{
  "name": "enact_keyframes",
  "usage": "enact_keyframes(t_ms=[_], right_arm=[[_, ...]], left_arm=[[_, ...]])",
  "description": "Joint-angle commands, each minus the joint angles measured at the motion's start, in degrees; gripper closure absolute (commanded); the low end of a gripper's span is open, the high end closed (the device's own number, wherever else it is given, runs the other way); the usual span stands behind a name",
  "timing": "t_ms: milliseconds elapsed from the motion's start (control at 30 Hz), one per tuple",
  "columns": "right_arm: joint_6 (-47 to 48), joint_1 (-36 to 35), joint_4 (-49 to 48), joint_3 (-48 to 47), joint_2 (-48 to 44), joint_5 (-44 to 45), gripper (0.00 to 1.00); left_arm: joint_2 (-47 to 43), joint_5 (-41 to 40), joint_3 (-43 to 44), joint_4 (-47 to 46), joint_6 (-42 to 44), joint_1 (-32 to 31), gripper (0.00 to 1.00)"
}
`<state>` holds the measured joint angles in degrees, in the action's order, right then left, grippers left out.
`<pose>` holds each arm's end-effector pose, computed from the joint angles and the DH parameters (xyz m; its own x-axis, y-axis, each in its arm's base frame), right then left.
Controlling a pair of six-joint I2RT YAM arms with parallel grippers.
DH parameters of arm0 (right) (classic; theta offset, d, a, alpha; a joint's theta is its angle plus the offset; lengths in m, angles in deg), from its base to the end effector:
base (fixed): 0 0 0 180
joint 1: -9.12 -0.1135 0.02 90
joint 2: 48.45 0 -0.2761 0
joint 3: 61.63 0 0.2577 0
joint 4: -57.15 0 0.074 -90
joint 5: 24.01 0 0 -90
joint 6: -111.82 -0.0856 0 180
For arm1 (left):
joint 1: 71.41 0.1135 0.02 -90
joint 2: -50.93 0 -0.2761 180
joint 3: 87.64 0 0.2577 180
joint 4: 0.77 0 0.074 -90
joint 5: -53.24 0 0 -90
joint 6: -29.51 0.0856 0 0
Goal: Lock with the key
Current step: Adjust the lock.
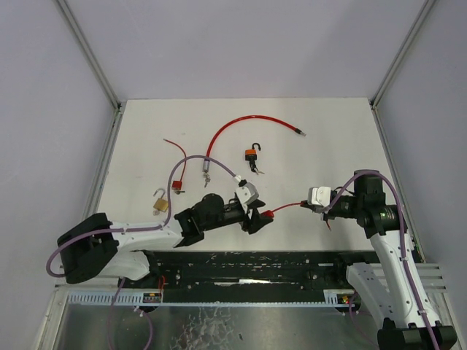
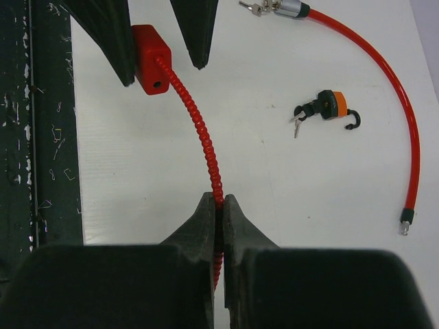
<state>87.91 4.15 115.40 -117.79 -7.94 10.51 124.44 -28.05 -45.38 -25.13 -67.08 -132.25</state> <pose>0.1417 0.0831 0.2794 0.3239 -0.4918 -0.8082 -0.8812 0.1539 -0.4469 0.1443 -0.2852 0.2255 -0.1655 0.0639 -0.9841 0.9235 0.3601 -0.1320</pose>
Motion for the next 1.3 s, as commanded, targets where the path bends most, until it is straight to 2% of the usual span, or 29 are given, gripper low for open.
enact_keyframes(t_ms=[0,200,267,433,533,633,733,1000,1133,1267], right_arm=[[-0.8,0.5,0.1,-2.5,-0.1,-3.4,1.00],[-0.5,0.6,0.4,-2.5,0.1,-3.1,1.00],[-0.5,0.6,0.4,-2.6,0.0,-3.0,1.00],[-1.6,0.6,-0.5,-2.9,-0.1,-1.3,1.00],[-2.4,0.7,-0.9,-3.1,-0.2,-0.8,1.00],[-3.1,0.9,-1.1,-3.4,-0.4,-0.7,1.00],[-3.1,1.1,-1.1,-3.3,-0.6,-0.8,1.00],[-3.2,1.2,-1.0,-3.4,0.0,-1.0,1.00],[-3.5,1.1,-1.3,-3.4,0.3,-0.9,1.00],[-3.3,1.1,-1.1,-3.4,0.3,-1.2,1.00]], left_arm=[[3.3,-0.6,5.0,-2.2,0.1,-0.8,0.47],[5.8,0.5,8.0,1.2,0.2,-0.8,0.70],[5.9,1.3,8.5,2.3,0.0,-0.8,0.66],[4.1,1.9,8.3,4.8,-0.6,-0.8,0.45],[1.8,2.1,7.9,7.0,-1.2,-0.7,0.42],[-0.1,2.3,7.8,9.7,-1.4,-0.8,0.42],[-1.3,2.0,7.1,10.4,-1.6,-0.8,0.47],[0.8,3.7,9.3,13.6,-1.8,-0.8,0.55],[1.4,3.6,9.9,14.4,-1.9,-0.7,0.56],[2.2,3.6,10.8,15.2,-1.9,-0.8,0.64]])
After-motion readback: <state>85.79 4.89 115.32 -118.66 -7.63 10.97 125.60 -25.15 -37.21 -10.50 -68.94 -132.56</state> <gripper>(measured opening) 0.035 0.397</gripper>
